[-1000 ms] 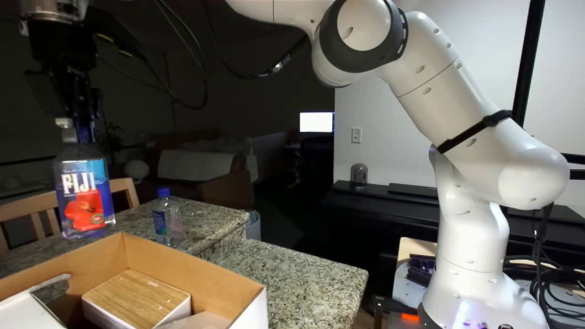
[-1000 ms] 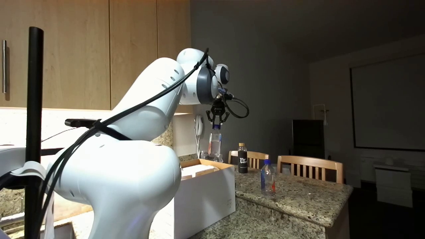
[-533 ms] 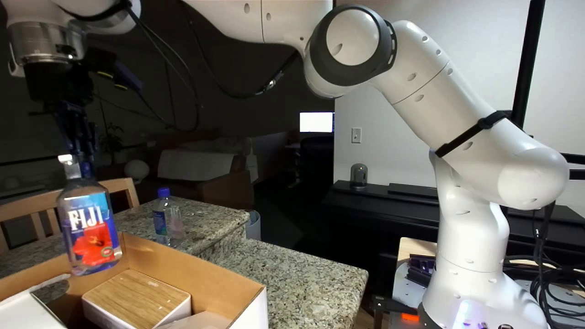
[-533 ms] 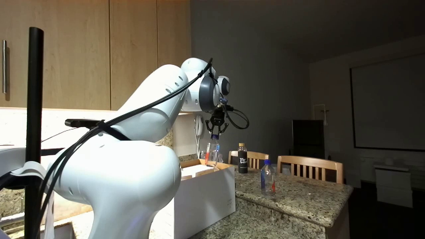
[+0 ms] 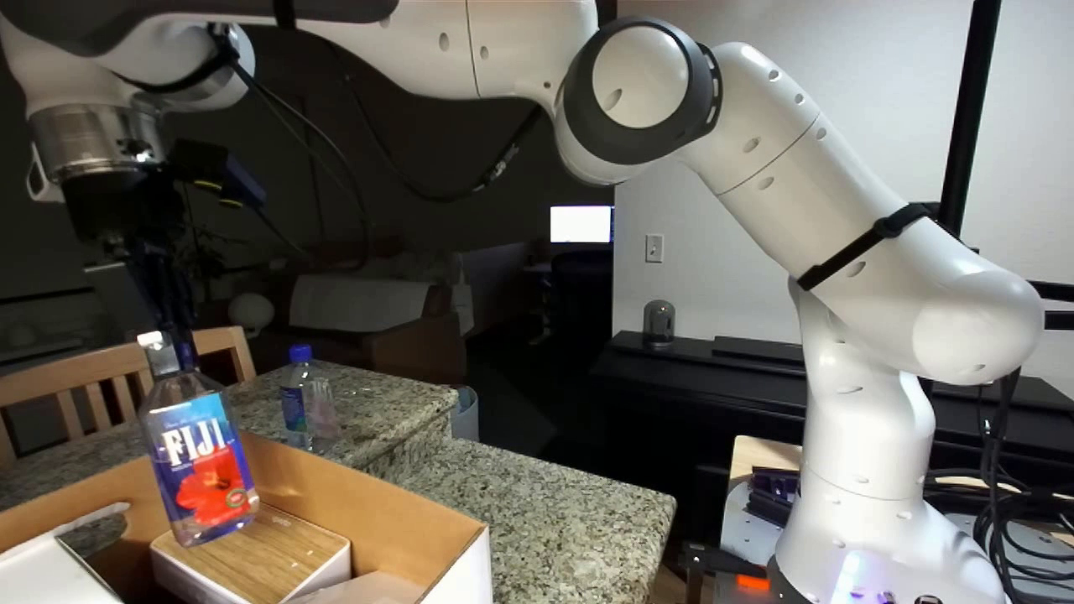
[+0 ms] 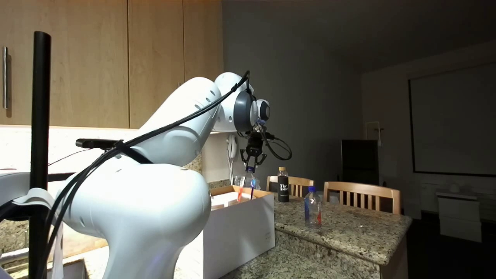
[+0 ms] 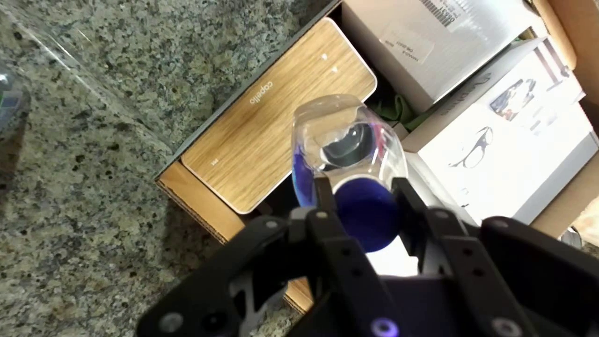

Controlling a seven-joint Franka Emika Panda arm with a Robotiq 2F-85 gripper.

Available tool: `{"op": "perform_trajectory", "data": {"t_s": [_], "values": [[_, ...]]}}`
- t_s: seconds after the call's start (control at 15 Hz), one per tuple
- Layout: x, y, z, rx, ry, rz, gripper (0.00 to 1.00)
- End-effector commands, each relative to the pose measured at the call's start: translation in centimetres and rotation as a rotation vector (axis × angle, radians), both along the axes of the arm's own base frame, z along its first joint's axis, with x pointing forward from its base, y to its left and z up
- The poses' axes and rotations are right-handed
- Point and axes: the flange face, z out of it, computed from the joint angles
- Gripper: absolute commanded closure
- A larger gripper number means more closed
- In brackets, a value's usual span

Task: Put the water bottles on the counter in the box

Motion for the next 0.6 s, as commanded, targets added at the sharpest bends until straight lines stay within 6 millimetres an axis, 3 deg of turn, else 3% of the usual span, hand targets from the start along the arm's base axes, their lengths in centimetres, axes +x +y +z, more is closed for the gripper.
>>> {"op": "perform_trajectory", "data": {"t_s": [0.0,0.53], "values": [[0.1,-1.6,0.0,0.026,0.008,0.009,0.85],[2.4,-2.9,-1.6,0.055,-0.12,-0.059,0.85]]}}
